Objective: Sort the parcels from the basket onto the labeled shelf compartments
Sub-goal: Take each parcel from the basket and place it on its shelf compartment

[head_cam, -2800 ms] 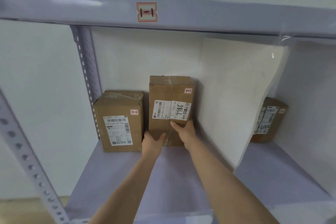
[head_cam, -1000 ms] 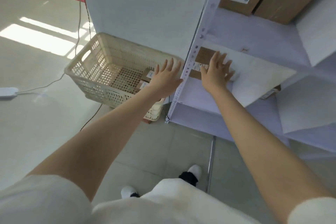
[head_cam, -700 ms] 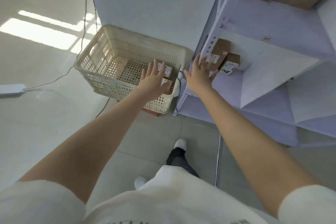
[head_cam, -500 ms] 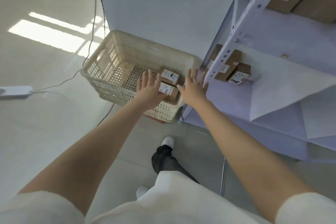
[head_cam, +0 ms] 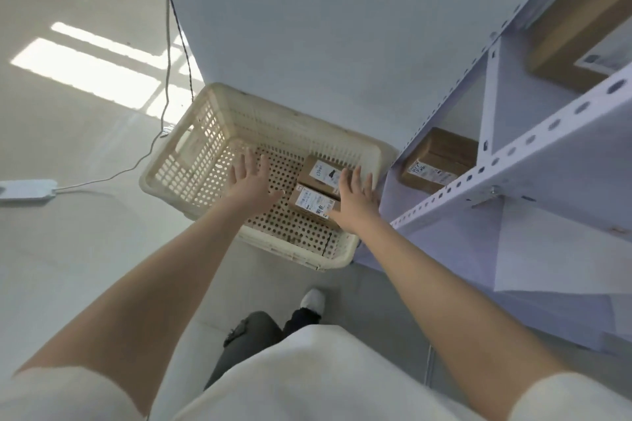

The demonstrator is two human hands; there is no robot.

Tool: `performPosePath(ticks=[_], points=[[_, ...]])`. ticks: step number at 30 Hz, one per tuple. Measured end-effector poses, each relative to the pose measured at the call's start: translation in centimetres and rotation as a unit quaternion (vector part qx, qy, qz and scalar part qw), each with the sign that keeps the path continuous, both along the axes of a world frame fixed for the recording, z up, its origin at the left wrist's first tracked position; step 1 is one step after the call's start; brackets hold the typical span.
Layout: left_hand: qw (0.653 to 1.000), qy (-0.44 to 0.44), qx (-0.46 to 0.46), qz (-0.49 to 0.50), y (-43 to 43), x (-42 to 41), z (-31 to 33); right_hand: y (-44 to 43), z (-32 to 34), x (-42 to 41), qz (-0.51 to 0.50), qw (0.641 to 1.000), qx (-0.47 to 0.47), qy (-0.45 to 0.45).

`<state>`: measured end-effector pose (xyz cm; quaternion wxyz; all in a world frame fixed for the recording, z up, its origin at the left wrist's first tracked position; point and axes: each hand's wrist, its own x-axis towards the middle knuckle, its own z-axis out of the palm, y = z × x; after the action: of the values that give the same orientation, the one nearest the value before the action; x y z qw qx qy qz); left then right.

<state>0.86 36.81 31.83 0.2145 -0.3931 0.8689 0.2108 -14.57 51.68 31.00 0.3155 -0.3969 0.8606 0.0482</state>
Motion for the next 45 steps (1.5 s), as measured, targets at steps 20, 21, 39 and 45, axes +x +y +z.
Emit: performPosePath(ticks=[20,21,39,45], points=[[0.964,-0.132,0.217,0.085,-6.4,-7.5,-22.1,-8.5,-20.7,-7.5,-0.19,0.97,0.081,-0.129],[0.961,-0.131,0.225,0.096,-6.3,-7.8,-23.8,-8.5,-22.3,-7.8,-0.191,0.969,0.085,-0.13],[0.78,0.037,0.446,0.438,-2.2,-11.0,-40.9,-8.6,-38.9,-8.9,-0.169,0.974,0.095,-0.115],[0.728,0.088,0.452,0.508,-2.8,-9.9,-42.6,-9.3,-40.6,-7.2,-0.202,0.945,0.127,-0.226]])
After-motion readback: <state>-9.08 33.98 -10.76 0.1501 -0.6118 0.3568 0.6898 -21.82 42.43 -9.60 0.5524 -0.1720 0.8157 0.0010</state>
